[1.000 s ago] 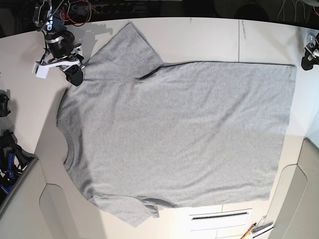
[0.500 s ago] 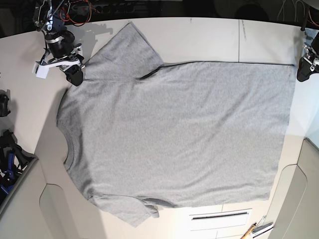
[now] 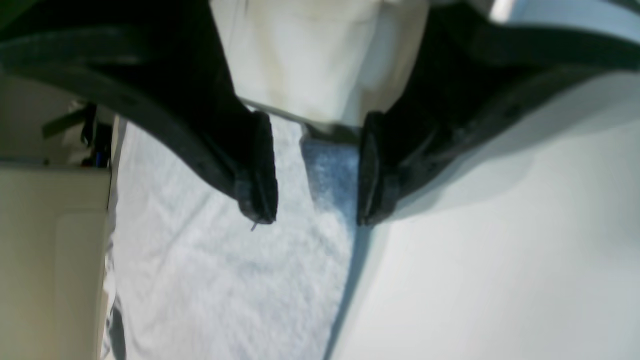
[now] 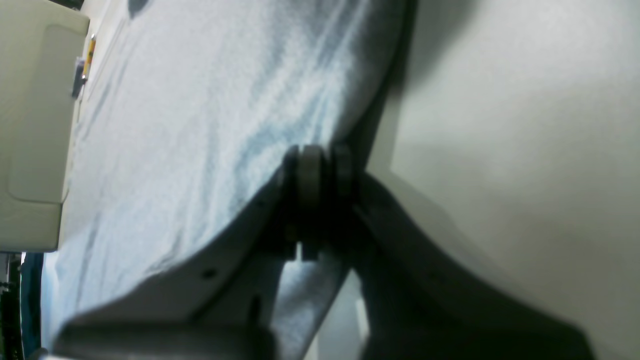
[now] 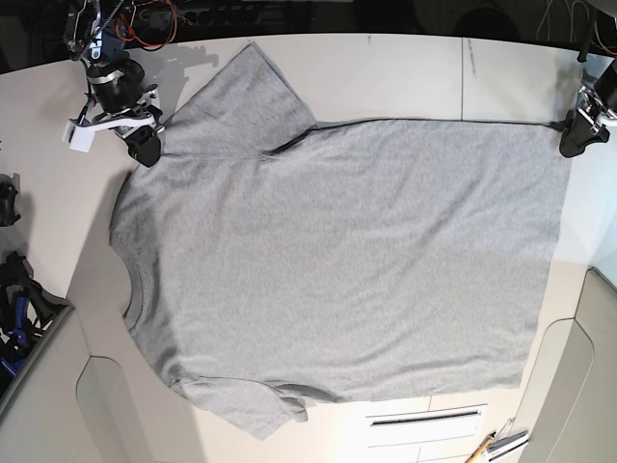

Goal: Fold the T-shirt properly
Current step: 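Lift and pull the shirt by its shoulders to flip it over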

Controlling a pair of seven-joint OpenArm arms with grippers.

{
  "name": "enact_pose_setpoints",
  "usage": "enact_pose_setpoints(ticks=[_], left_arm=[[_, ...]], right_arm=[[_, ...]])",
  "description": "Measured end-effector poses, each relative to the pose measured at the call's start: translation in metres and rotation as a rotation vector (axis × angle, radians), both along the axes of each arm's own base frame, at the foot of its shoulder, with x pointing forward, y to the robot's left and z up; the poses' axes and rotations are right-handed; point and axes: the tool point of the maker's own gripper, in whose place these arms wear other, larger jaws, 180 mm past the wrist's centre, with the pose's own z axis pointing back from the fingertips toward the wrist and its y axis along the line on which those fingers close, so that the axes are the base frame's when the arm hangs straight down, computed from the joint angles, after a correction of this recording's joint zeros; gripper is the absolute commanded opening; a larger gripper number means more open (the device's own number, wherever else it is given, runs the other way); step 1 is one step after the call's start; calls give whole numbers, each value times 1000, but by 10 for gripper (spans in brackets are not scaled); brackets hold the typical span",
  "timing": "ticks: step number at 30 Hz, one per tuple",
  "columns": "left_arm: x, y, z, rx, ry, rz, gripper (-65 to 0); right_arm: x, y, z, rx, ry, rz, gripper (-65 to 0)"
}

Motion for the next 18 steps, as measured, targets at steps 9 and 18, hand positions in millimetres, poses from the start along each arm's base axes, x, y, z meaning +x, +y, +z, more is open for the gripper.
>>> enact_pose_setpoints(ticks=[9,18], left_arm=[[1,-9,0,25,21,-54,-518],[-1,-7,1,47,9,-78,-650]], right_arm=[[0,0,0,0,0,0,-650],[-3,1,7,-36,9,59,-650]])
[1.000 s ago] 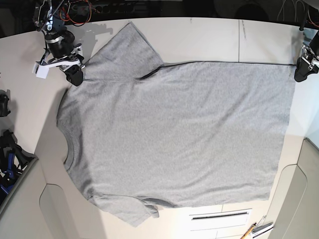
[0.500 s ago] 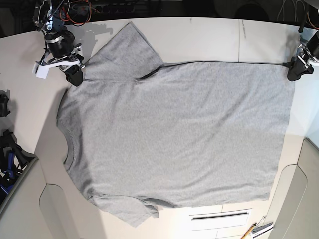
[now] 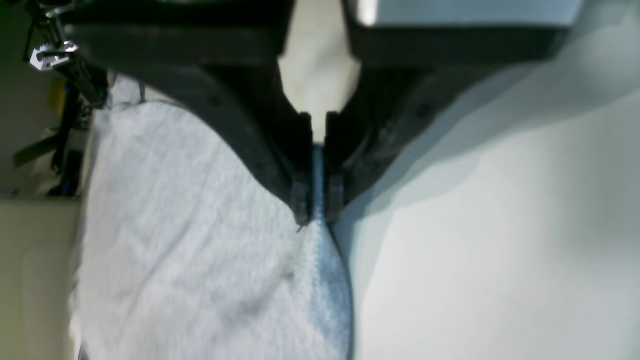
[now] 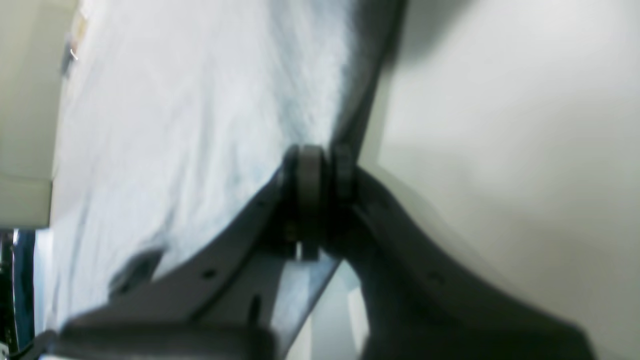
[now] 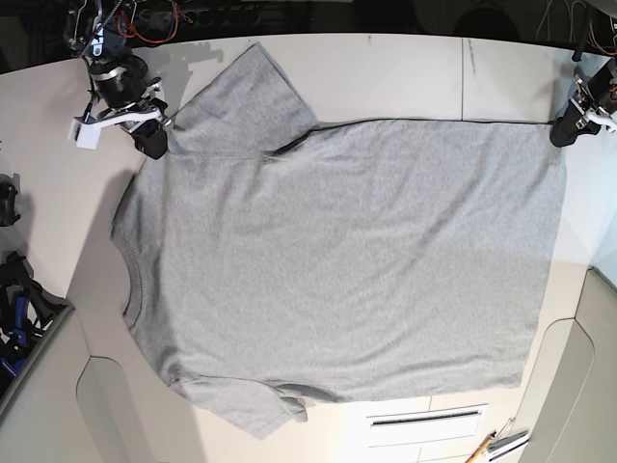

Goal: Fold the T-shirt properly
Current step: 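Lift and pull the shirt by its shoulders to flip it over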

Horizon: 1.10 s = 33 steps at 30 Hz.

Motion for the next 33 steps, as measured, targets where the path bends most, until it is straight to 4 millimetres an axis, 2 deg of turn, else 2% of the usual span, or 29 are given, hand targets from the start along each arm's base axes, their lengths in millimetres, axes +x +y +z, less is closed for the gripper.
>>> enact_pose_setpoints(ticks=[5,10,12,16,19,25,33], left_arm=[[-11,10,6,9,12,13,-650],[-38,11,17,63,48,-36,-650],[-47,12,25,89,49,-56,-650],[-52,18,50,127,13,-72,-650],[-57,21,62,147,0,-82,-650],[-78,20,65,119,39,-82,-650],[-101,12,61,77,96,-110,-650]], right_arm=[[-11,-8,16,-79,-4,59,-650],[-26,-18,37,-161,-24,104,-650],[-34,-18,42,-190,-17,129,-650],[-45,-22,53,-250,-17,181,-650],[-58,-29,53,-279,31,211,-650],[-83,-53,61,-326,76,183,-650],[-115,-61,69,-338,150,192,-650]])
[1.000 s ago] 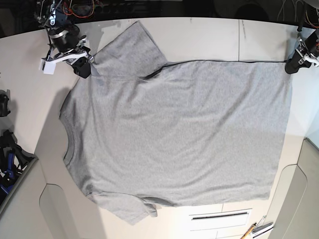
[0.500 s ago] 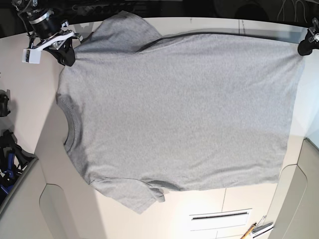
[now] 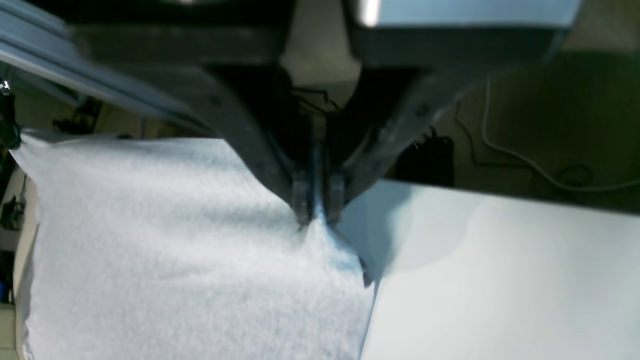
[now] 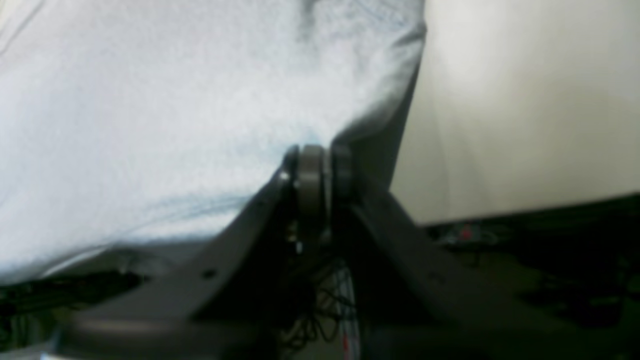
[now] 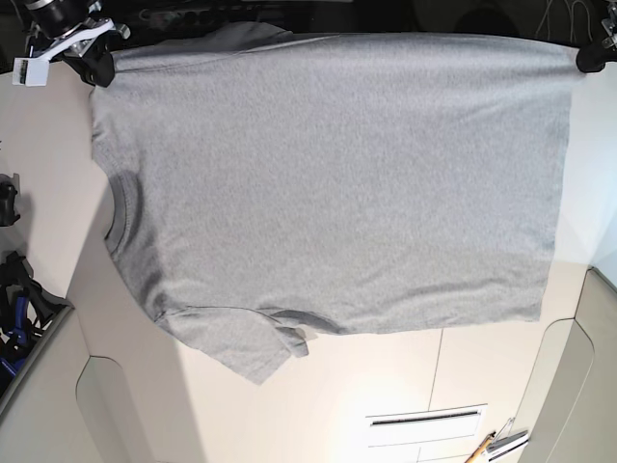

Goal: Fold the T-shirt properly
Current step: 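Lift and pull the shirt by its shoulders to flip it over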

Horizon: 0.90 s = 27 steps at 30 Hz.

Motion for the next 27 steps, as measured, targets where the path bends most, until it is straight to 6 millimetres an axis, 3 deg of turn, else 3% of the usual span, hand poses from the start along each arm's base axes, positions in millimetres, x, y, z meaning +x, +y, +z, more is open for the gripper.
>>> enact_pose_setpoints(ticks=[9,14,18,23,27], left_arm=[[-28,-3,-6,-9,93,-19,-650],[-31,-3,-6,-10,102,-22,-650],[-16,-1,-3,0,46,-5,-650],[29,-2,7,0,-82,-7,-650],[53,-3,14,-1,-148,-6,-650]], right_arm=[[-30,12,10,-14,86,59,-650],[-36,14,13,-15,96,64,-650],[-20,16,18,-17,44,74,-650],[20,18,31,-26,-81,95,-650],[40,19,32,-42,-126,100,-650]])
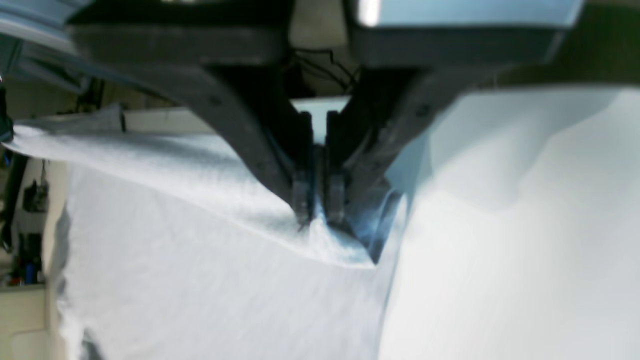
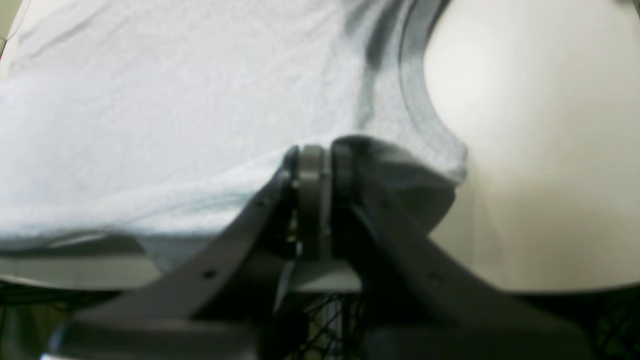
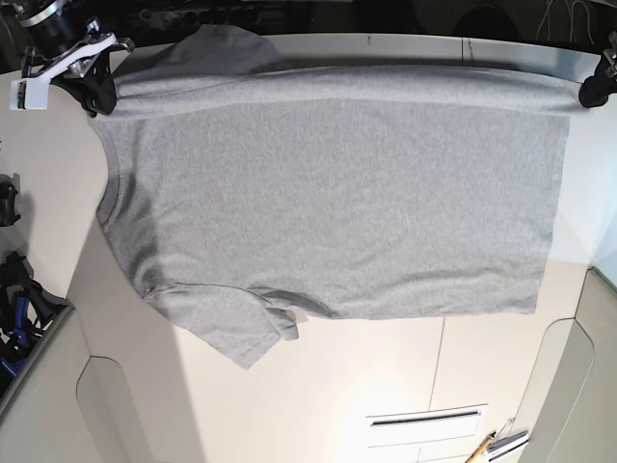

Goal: Fold the T-shirt properly
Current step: 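Lift and pull the shirt by its shoulders to flip it over, then release and regrasp the shirt edge with the right gripper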

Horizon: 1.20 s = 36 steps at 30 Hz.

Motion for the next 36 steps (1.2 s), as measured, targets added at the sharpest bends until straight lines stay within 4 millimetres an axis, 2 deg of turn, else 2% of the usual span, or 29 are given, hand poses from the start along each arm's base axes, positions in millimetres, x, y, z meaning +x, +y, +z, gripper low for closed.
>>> enact_pose_setpoints(ticks=[6,12,16,22,29,36], left_arm=[[26,0,10,1,-82,6,-650],[39,-4,1,47,-88,-15,-650],[45,2,-2,109,-85,-18,-650],[55,10,1,152,-108,3,-650],[55,10,1,151,-108,3,-650],[55,10,1,151,-108,3,-650]], right_arm=[[24,14,-17,-27,-6,51,-650],[52,29,-40,-13,-4,88,-650],[67,27,-52,-21,5,81,-650],[93,21,-56,-8,-17,56,-650],[107,19,-59,2,-24,45,-650],[107,18,-59,2,-26,44,-650]])
